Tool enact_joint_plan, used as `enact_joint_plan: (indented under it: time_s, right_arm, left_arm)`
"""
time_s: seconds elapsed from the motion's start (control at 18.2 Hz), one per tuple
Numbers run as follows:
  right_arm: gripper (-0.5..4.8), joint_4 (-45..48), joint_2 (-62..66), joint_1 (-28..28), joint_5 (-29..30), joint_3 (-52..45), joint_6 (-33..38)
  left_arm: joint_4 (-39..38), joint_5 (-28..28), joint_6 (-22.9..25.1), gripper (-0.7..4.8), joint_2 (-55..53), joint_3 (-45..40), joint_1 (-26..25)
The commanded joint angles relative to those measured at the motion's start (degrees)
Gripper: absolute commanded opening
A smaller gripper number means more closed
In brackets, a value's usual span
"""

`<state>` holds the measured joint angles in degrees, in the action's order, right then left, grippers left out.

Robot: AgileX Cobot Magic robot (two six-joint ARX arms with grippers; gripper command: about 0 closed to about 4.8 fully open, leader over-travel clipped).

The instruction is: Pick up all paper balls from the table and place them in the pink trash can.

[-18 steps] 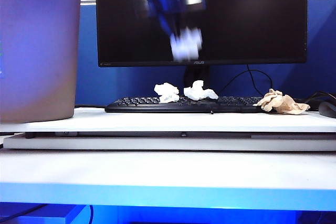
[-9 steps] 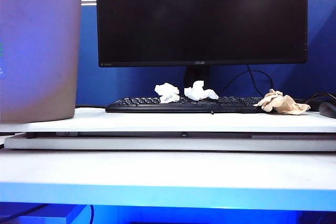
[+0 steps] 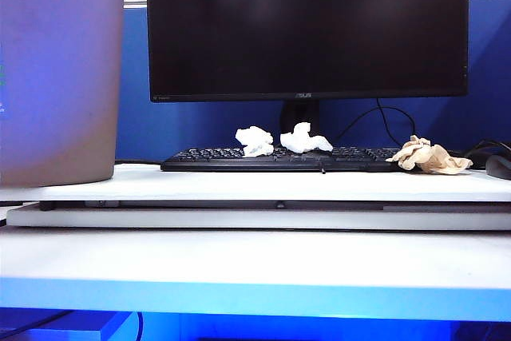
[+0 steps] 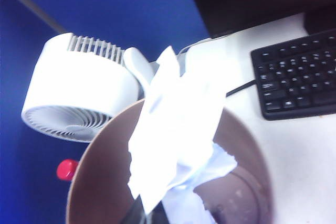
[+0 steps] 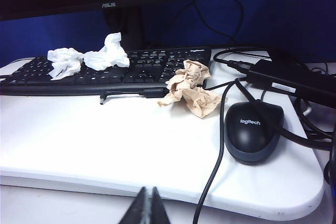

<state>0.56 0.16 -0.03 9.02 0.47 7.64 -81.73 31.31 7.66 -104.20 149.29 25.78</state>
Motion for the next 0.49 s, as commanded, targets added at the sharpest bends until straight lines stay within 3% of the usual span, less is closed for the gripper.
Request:
enact_joint_plan:
  time_s: [0.05,0.11,0.22,0.38,0.49]
  right_arm:
    - [-0.04,0.98,-0.09,-0.02,-0.11,-0.22,0.04]
    - [-0.04,0.98,-0.09,-0.02,-0.11,-0.22,0.04]
    - [-0.04,1.01,-0.09,-0.02,-0.11,-0.22,0.04]
    - [-0.04,1.01,-0.09,0.00,-0.09,-0.22,0.04]
    - [-0.04,0.98,-0.09,0.00,-0.07,-0.22,0.04]
  left_arm:
    - [-0.28,1.29,-0.17,1.31,0.42,0.13,-0.20]
    - [-0.28,1.27,-0.17,1.64,0.42,0.13,-0.26]
    - [-0.28,1.29,-0.17,1.71,0.42,0.13,-0.26]
    - [-0.28,1.25,-0.22,2.27,0.42,0.13,-0.26]
    - [1.05,-1.68,-2.56,2.29,0.35,0.13,-0.26]
